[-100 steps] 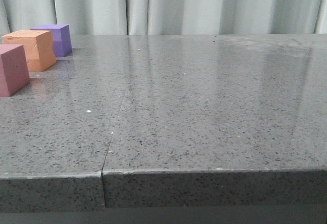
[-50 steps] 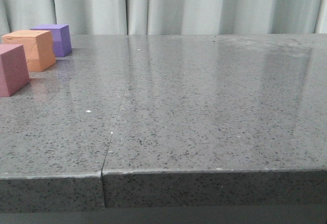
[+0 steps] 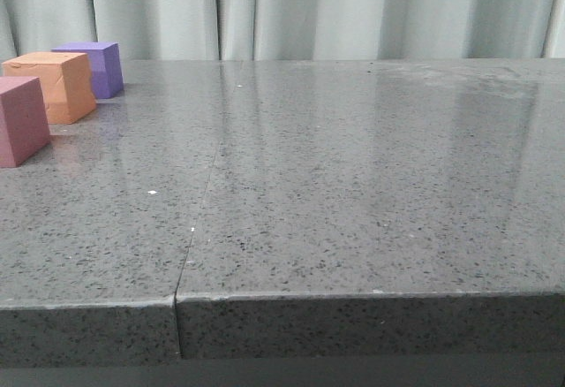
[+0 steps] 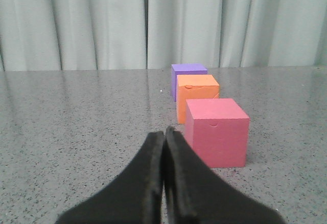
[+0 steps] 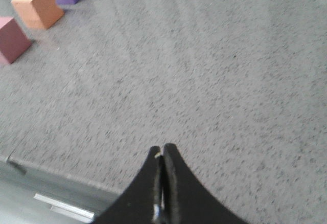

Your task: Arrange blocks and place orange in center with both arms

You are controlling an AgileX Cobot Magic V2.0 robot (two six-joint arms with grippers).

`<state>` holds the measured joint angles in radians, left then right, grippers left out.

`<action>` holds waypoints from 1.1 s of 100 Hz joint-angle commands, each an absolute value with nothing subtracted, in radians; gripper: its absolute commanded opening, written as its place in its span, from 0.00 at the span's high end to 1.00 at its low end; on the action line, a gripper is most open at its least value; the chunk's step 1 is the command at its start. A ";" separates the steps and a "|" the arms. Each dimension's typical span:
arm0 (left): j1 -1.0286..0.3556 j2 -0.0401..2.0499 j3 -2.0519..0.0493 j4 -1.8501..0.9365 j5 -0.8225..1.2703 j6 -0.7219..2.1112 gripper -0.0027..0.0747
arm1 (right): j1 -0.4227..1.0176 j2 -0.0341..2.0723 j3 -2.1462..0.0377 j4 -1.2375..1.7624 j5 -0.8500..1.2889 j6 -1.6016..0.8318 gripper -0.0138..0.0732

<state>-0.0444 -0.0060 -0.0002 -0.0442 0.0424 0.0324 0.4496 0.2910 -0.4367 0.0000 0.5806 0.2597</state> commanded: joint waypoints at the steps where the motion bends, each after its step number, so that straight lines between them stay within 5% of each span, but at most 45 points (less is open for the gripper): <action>1: -0.043 -0.035 0.042 -0.053 -0.043 0.034 0.99 | 0.401 0.299 -0.422 -0.011 0.424 0.250 0.92; 58: -0.043 -0.035 0.042 -0.053 -0.043 0.034 0.99 | 0.062 0.114 -0.057 -0.049 -0.127 0.179 0.92; 110: -0.043 -0.035 0.042 -0.053 -0.043 0.034 0.99 | 0.025 -0.036 0.011 -0.055 -0.102 0.126 0.92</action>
